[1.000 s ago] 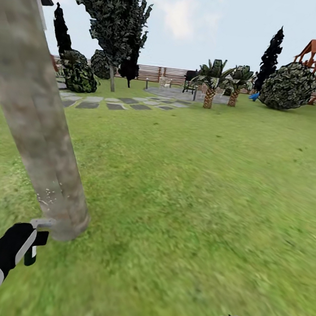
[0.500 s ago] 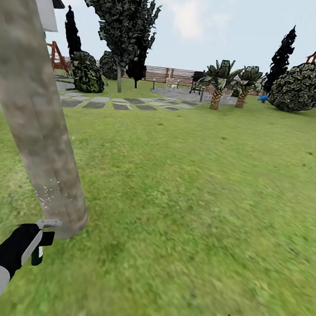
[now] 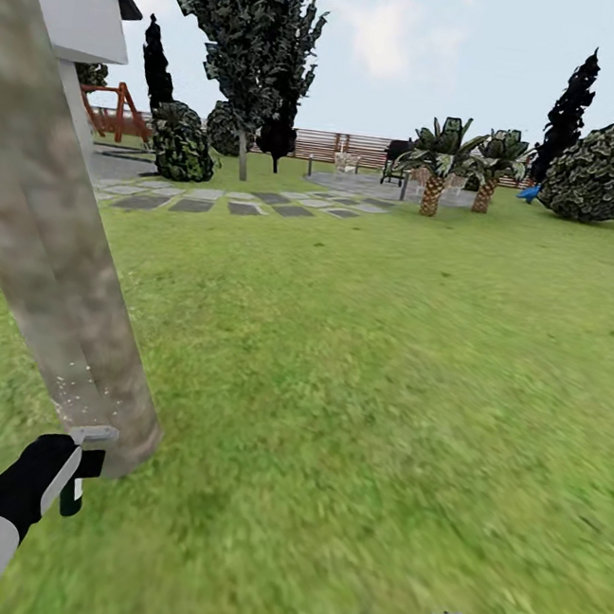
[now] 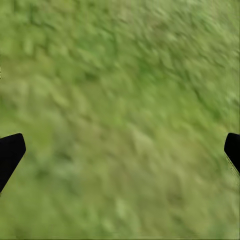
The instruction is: In the garden, pick up the pesticide atomizer on the floor and spray pesticide onto both trees until each tree trunk is fully covered.
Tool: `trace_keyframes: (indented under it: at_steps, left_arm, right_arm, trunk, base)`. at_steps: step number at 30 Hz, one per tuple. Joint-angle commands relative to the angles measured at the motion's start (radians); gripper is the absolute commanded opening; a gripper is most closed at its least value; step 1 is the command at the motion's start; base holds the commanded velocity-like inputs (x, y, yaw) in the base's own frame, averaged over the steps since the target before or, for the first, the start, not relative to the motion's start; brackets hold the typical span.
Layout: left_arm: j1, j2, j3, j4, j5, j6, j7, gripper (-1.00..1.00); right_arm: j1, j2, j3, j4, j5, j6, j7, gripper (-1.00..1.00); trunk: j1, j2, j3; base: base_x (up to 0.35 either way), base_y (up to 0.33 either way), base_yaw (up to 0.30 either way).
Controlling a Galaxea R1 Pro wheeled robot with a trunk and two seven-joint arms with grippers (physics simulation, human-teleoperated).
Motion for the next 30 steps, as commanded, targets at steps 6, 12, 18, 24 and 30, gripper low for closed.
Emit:
trace_keyframes:
  at_steps: [6, 12, 18, 24, 30]
  left_arm:
    - [-0.001, 0.002, 0.000, -0.001, 0.004, 0.005, 0.005, -1.00]
    - [-0.001, 0.003, -0.001, -0.005, 0.004, 0.004, 0.005, -1.00]
    - [-0.001, 0.002, -0.003, -0.010, 0.004, 0.004, 0.006, -1.00]
    - [-0.001, 0.001, -0.003, -0.010, 0.004, 0.004, 0.007, -1.00]
    - [-0.001, 0.003, -0.003, -0.010, 0.004, 0.005, 0.008, -1.00]
  right_arm:
    - [-0.001, 0.000, -0.003, 0.002, 0.011, -0.002, -0.007, 1.00]
    - [-0.001, 0.000, -0.003, 0.003, 0.011, -0.002, -0.007, 1.00]
    - [-0.001, 0.000, -0.003, 0.002, 0.011, -0.002, -0.006, 1.00]
    - [-0.001, 0.000, -0.003, 0.003, 0.011, -0.002, -0.007, 1.00]
    - [-0.001, 0.001, -0.003, 0.002, 0.011, -0.002, -0.007, 1.00]
  trunk:
    - [0.000, 0.000, -0.001]
    - [0.000, 0.000, -0.001]
    - [0.000, 0.000, -0.001]
    - [0.000, 0.000, -0.001]
    - [0.000, 0.000, -0.001]
  base:
    - [0.281, -0.158, 0.275]
    - [0.279, -0.164, 0.222]
    - [0.260, -0.174, 0.010]
    - [0.042, -0.262, 0.000]
    - [0.000, -0.274, 0.184]
